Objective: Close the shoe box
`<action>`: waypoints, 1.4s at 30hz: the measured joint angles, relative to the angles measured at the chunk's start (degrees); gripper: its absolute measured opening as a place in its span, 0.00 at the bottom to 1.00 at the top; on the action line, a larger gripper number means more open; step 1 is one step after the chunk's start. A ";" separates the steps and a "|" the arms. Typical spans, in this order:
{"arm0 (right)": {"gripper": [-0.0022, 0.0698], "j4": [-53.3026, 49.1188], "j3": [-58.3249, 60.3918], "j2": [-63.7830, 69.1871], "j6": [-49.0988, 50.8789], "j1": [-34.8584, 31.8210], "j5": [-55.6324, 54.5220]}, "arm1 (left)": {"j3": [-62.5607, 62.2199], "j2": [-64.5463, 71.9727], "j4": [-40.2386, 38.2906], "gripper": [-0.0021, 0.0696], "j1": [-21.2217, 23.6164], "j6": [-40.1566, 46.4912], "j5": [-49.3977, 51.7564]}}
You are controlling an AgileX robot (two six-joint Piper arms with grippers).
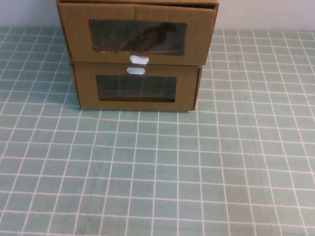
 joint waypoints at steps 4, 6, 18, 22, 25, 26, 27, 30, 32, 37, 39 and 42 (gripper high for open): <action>0.01 0.00 0.00 0.00 0.00 0.00 0.00 | 0.00 0.00 0.00 0.02 0.00 0.00 0.00; 0.01 0.00 0.00 0.00 0.00 0.00 0.00 | 0.00 0.00 0.00 0.02 0.00 0.00 0.00; 0.01 0.00 0.42 0.97 0.00 -0.27 -0.99 | 0.00 0.00 0.00 0.02 0.00 0.00 0.00; 0.01 0.00 0.55 1.40 0.00 -0.27 -2.24 | 0.00 0.00 0.00 0.02 0.00 0.00 0.00; 0.01 2.32 0.55 1.62 0.00 -0.27 -2.24 | 0.00 0.00 0.00 0.02 0.00 0.00 0.00; 0.01 3.61 0.55 1.62 0.00 -0.27 -1.83 | 0.00 0.00 0.00 0.02 0.00 0.00 0.00; 0.01 5.44 0.55 1.38 0.00 -0.27 -1.09 | 0.00 0.00 0.00 0.02 0.00 0.00 0.00; 0.01 10.91 0.55 -0.40 0.00 -0.92 2.12 | 0.00 0.00 0.00 0.02 0.00 0.00 0.00; 0.01 14.64 0.55 -2.00 -0.59 -2.54 3.58 | 0.00 -0.11 0.00 0.02 0.00 0.00 0.00; 0.01 24.90 0.55 -6.90 -11.15 -11.03 5.37 | 0.00 -0.11 0.00 0.02 0.00 0.00 0.00; 0.01 30.56 0.55 -8.35 -17.75 -15.01 5.37 | 0.00 -0.11 0.00 0.02 0.00 0.00 0.00; 0.01 40.43 0.55 -10.22 -30.31 -19.36 5.35 | 0.00 -0.11 0.00 0.02 0.00 0.00 0.00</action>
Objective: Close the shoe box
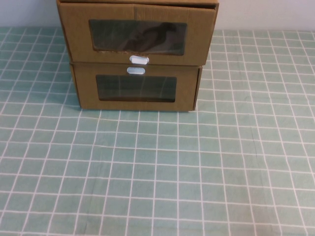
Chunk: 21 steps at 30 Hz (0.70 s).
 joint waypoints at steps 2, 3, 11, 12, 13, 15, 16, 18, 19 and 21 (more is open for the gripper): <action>0.01 6.85 0.09 -1.03 -8.16 -2.23 -0.64 | 0.00 0.00 0.00 0.02 0.00 0.00 0.00; 0.01 9.90 0.09 -1.52 -10.92 -3.00 -1.08 | 0.00 0.00 0.00 0.02 0.00 0.00 0.00; 0.01 18.75 5.95 -5.68 -18.09 -8.95 -7.30 | 0.00 0.00 0.00 0.02 0.00 0.00 0.13; 0.01 19.02 7.12 -6.22 -18.21 -9.42 -8.12 | 0.00 0.00 0.00 0.02 0.00 0.00 0.13; 0.01 19.11 8.60 -6.68 -18.21 -9.95 -9.37 | 0.00 0.00 0.00 0.02 0.00 0.00 0.13; 0.01 19.23 11.17 -6.96 -17.45 -10.77 -12.00 | 0.00 0.00 0.00 0.02 0.00 0.00 0.13; 0.01 19.23 12.46 -7.08 -16.69 -11.20 -13.40 | 0.00 0.00 0.00 0.02 0.00 0.00 0.13; 0.01 19.35 14.29 -7.07 -15.64 -11.58 -15.16 | 0.00 0.00 0.00 0.02 0.00 0.00 0.13; 0.01 19.35 15.02 -7.07 -14.92 -11.74 -15.72 | 0.00 0.00 0.00 0.02 0.00 0.00 0.13; 0.01 19.44 15.90 -7.07 -14.92 -11.80 -15.89 | 0.00 0.00 0.00 0.02 0.00 0.00 0.13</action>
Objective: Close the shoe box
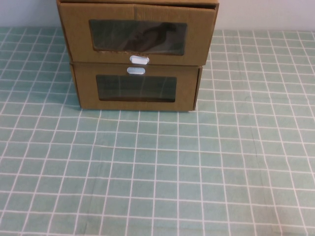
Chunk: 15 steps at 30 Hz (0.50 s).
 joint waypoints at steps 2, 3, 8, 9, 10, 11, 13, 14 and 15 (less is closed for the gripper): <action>0.01 -0.12 0.17 0.00 0.00 0.00 0.54 | 0.00 0.00 0.00 0.02 0.00 0.00 0.00; 0.01 -0.30 0.17 0.00 0.00 0.00 0.81 | 0.00 0.00 0.00 0.02 0.00 0.00 0.00; 0.01 -1.72 0.96 0.00 0.00 0.00 2.47 | 0.00 0.00 0.00 0.02 0.00 0.00 0.03; 0.01 -1.72 1.74 0.00 0.00 0.00 2.23 | 0.00 0.00 0.00 0.02 0.00 0.00 0.03; 0.01 -1.54 2.56 0.00 0.00 0.00 1.91 | 0.00 0.00 0.00 0.02 0.00 0.00 0.03; 0.01 -0.86 3.13 0.00 0.00 0.00 1.89 | 0.00 0.00 0.00 0.02 0.00 0.00 0.03; 0.01 -0.28 3.44 0.00 0.00 0.00 3.03 | 0.00 0.00 0.00 0.02 0.00 0.00 0.03; 0.01 -0.28 3.57 0.00 0.00 0.00 3.76 | 0.00 0.00 0.00 0.02 0.00 0.00 0.03; 0.01 -0.28 3.57 0.00 0.00 -0.03 3.86 | 0.00 0.00 0.00 0.02 0.00 0.00 0.03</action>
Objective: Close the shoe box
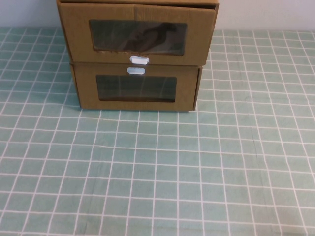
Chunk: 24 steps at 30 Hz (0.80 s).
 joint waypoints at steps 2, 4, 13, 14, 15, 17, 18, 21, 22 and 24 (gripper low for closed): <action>0.01 -0.34 0.00 -0.08 0.00 0.00 0.11 | 0.00 0.00 0.00 0.02 0.00 0.00 0.00; 0.01 -0.44 0.00 -0.08 0.00 0.00 0.11 | 0.00 0.00 0.00 0.02 0.00 0.00 0.00; 0.01 -0.57 0.00 -0.22 0.00 0.00 0.19 | 0.00 0.00 0.00 0.02 0.00 0.00 0.00; 0.01 -0.57 0.00 -0.22 0.00 0.00 0.19 | 0.00 0.00 0.00 0.02 0.00 0.00 0.00; 0.01 -0.57 0.00 -0.22 0.00 0.00 0.19 | 0.00 0.00 0.00 0.02 0.00 0.00 0.00; 0.01 -0.57 0.00 -0.22 0.00 0.00 0.19 | 0.00 0.00 0.00 0.02 0.00 0.00 0.00; 0.01 -0.57 0.00 -0.22 0.00 0.00 0.19 | 0.00 0.00 0.00 0.02 0.00 0.00 0.00; 0.01 -0.60 0.00 -0.22 0.00 0.00 0.19 | 0.00 0.00 0.00 0.02 0.00 0.00 0.00; 0.01 -0.60 0.00 -0.22 0.00 0.00 0.19 | 0.00 0.00 0.00 0.02 0.00 0.00 0.00; 0.01 -0.60 0.00 -0.22 0.00 0.00 0.19 | 0.00 0.00 0.00 0.02 0.00 0.00 0.00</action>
